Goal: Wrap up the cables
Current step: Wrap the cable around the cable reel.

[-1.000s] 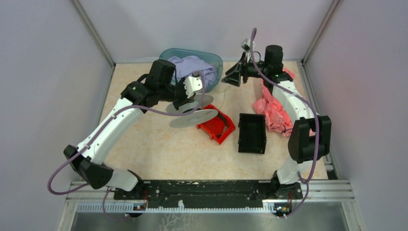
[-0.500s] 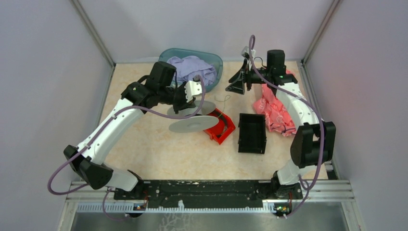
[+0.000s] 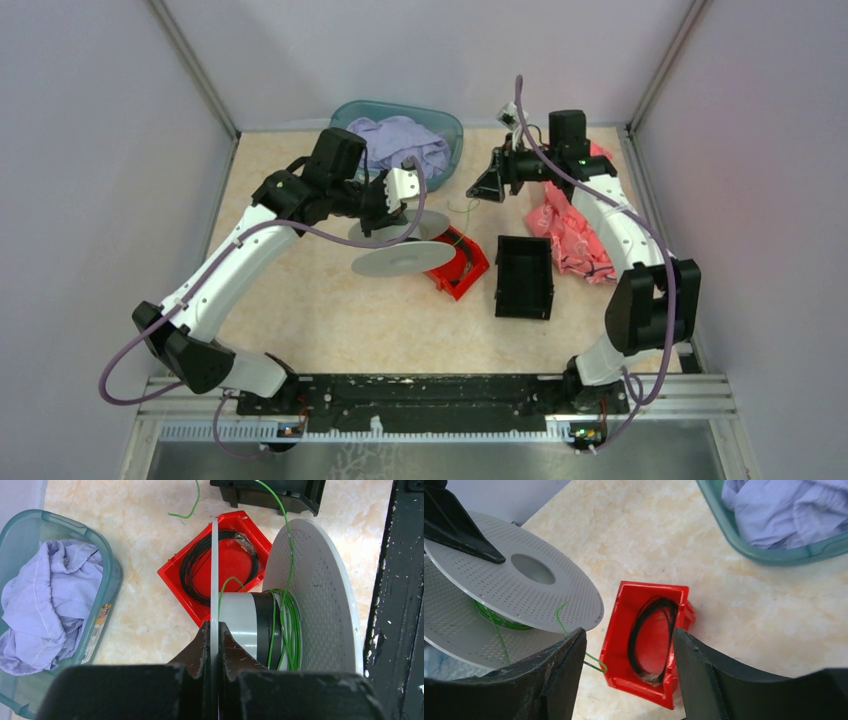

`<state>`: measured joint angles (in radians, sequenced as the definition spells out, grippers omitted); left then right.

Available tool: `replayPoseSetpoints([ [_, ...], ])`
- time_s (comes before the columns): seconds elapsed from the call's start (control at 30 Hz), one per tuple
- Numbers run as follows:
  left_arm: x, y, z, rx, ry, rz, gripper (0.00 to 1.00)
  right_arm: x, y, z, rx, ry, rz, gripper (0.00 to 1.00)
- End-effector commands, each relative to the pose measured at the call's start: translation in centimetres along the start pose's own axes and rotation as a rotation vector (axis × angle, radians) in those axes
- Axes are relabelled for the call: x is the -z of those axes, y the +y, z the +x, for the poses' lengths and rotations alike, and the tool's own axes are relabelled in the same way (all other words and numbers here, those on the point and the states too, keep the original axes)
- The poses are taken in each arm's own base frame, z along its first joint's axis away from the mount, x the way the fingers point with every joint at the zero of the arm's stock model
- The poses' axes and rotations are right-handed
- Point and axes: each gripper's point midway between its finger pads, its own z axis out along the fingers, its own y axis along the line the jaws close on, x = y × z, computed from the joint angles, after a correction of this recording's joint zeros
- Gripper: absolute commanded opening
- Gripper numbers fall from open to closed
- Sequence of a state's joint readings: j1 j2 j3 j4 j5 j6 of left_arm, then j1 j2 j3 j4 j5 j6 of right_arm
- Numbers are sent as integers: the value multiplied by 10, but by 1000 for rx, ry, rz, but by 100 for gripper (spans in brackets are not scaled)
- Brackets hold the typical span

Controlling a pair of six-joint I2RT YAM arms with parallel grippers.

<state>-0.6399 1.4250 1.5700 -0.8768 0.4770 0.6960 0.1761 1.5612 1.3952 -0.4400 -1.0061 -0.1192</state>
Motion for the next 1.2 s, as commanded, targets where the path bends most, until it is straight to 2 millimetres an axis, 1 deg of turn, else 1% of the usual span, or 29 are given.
replayPoseSetpoints([
  [0.0, 1, 1, -15, -37, -57, 1, 0, -9, 15, 0, -41, 33, -30, 65],
  [0.13, 2, 2, -16, -41, -58, -4, 0, -18, 22, 15, -62, 82, -54, 65],
  [0.27, 2, 4, -16, -44, -55, -19, 0, -18, 26, 25, -80, 107, -80, 64],
  [0.47, 5, 12, -19, -49, -60, -60, 0, -20, 32, 46, -73, 166, -77, 61],
  [0.6, 8, 18, -19, -41, -57, -98, 0, -16, 34, 57, -70, 183, -72, 53],
  [0.7, 10, 29, -23, -22, -69, -161, 0, -13, 36, 62, -58, 184, -68, 41],
  [0.9, 8, 38, -26, 32, -93, -206, 0, -11, 39, 70, -59, 163, -59, 16],
  [1.07, 11, 54, -33, 131, -167, -254, 0, -11, 40, 75, -57, 130, -44, 12],
  [1.17, 13, 63, -36, 211, -219, -266, 0, -12, 41, 73, -41, 94, -46, 11],
])
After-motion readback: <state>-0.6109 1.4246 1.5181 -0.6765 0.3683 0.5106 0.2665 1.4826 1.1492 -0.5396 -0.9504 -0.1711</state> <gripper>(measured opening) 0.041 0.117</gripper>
